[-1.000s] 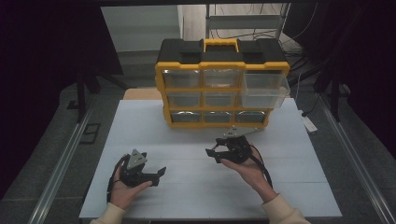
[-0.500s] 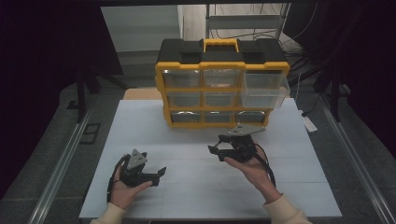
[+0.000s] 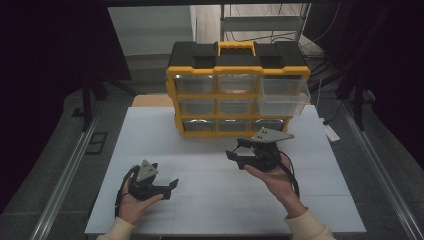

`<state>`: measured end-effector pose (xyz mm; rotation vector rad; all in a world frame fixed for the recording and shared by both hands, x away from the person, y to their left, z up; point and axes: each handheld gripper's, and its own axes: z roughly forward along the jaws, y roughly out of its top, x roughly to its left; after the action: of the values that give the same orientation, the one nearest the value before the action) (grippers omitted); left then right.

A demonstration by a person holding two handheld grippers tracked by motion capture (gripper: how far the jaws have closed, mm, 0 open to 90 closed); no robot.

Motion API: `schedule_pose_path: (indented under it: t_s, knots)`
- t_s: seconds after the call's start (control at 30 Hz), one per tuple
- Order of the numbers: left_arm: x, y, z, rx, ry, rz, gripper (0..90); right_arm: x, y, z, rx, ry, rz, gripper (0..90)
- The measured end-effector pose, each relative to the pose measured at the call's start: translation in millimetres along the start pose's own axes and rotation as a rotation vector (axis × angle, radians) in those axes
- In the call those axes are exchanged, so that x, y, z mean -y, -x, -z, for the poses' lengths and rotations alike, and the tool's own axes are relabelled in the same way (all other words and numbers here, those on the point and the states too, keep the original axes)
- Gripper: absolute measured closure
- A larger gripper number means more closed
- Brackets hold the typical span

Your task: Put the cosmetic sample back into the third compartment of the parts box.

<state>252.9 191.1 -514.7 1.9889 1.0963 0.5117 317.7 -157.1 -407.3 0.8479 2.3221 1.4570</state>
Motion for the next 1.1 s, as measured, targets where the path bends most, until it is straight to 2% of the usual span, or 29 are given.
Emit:
schedule_pose_path:
  t_s: [0.33,0.6,1.1]
  knots:
    - [0.0,-0.1,0.2,0.003,0.001,0.002,7.4,-6.7,-1.4,9.0,0.009,0.030,0.012,40.3]
    - [-0.3,0.2,0.0,0.010,0.002,0.006,7.3,-22.2,3.7,26.6,0.022,0.082,0.017,40.3]
    - [-0.4,1.2,-0.6,0.010,0.002,0.002,7.4,-43.4,0.5,33.7,0.029,0.124,0.043,40.3]
